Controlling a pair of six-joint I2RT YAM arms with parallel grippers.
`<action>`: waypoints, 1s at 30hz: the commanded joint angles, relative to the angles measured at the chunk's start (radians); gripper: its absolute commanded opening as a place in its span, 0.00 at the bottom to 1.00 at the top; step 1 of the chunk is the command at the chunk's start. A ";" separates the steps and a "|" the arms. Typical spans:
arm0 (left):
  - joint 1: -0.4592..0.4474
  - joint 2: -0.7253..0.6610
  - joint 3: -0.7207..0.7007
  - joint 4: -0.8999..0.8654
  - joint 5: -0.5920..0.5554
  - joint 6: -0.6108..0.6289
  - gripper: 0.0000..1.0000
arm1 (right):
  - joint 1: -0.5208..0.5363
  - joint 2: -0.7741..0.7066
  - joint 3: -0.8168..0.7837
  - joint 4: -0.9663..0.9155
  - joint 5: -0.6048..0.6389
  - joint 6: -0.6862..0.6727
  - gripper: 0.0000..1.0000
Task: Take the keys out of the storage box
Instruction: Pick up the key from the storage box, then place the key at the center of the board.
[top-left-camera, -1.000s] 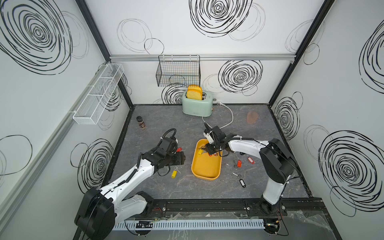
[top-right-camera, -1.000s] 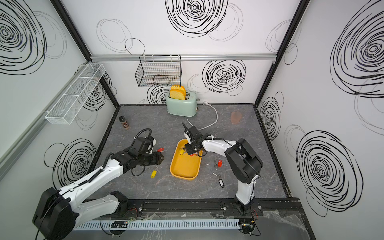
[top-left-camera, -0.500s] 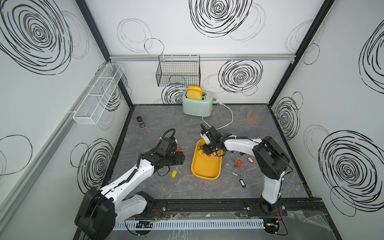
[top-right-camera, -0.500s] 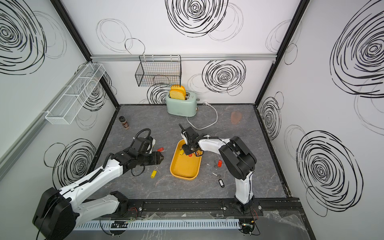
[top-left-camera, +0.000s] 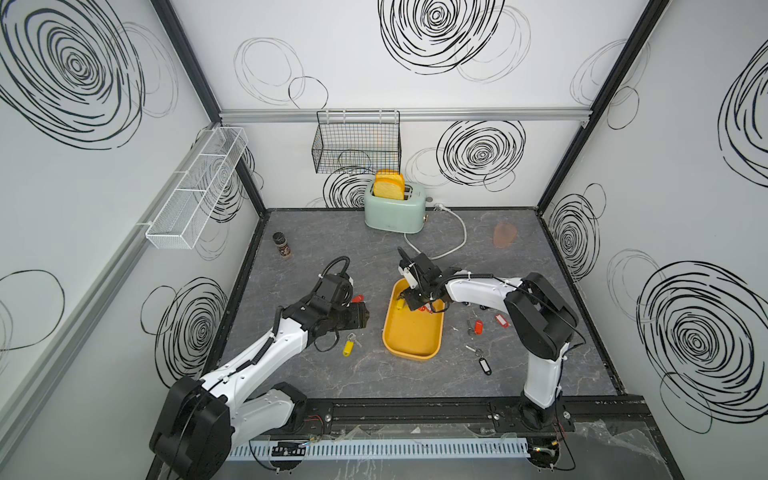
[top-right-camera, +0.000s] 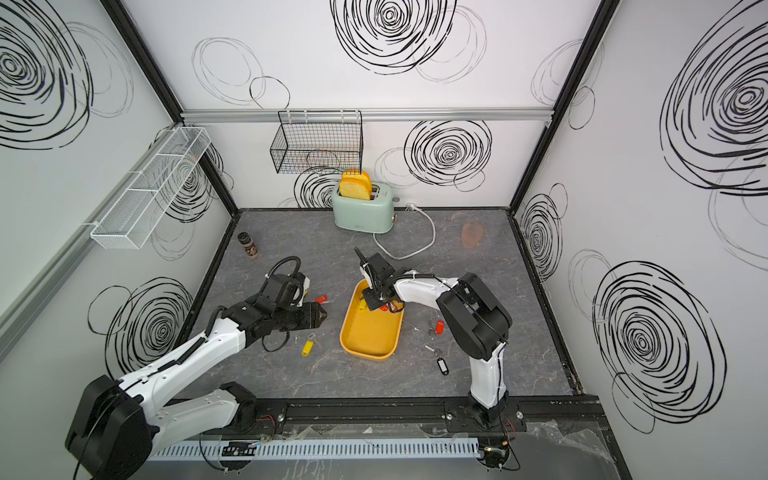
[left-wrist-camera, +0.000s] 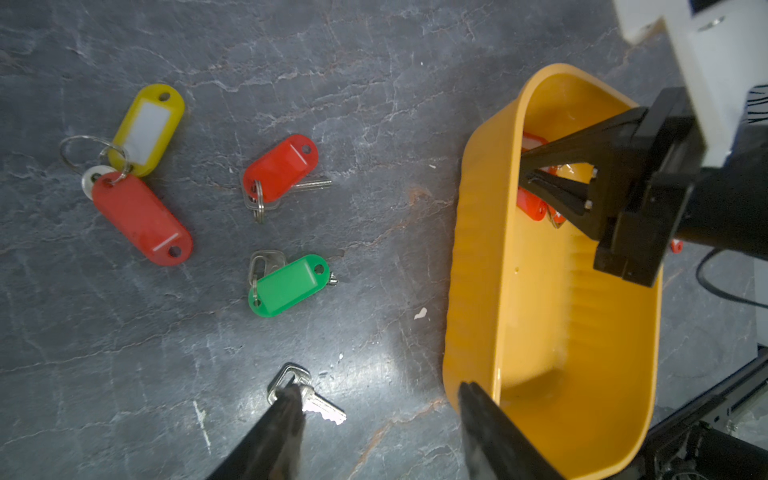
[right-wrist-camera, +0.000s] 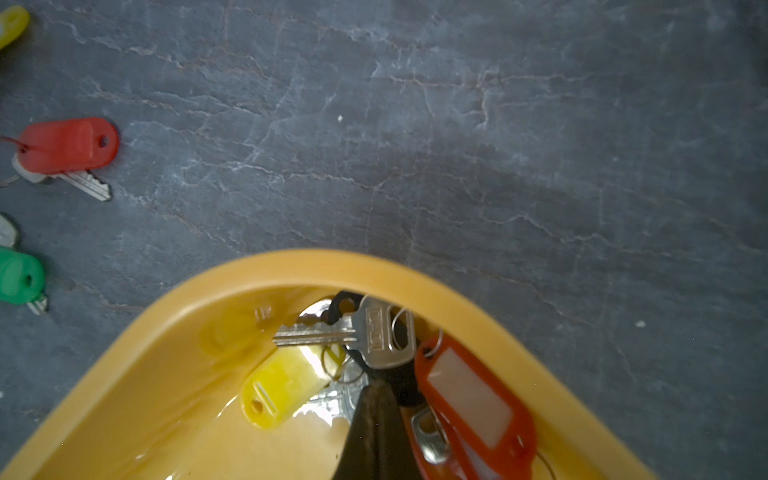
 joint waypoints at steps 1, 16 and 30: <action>0.009 0.003 0.006 0.030 0.017 0.009 0.64 | 0.011 -0.053 0.025 -0.038 0.019 -0.008 0.00; -0.026 0.005 0.015 0.069 0.051 0.009 0.64 | 0.008 -0.295 -0.033 -0.093 0.049 0.026 0.00; -0.120 0.036 0.053 0.108 0.047 0.016 0.65 | -0.161 -0.565 -0.156 -0.188 0.089 0.128 0.00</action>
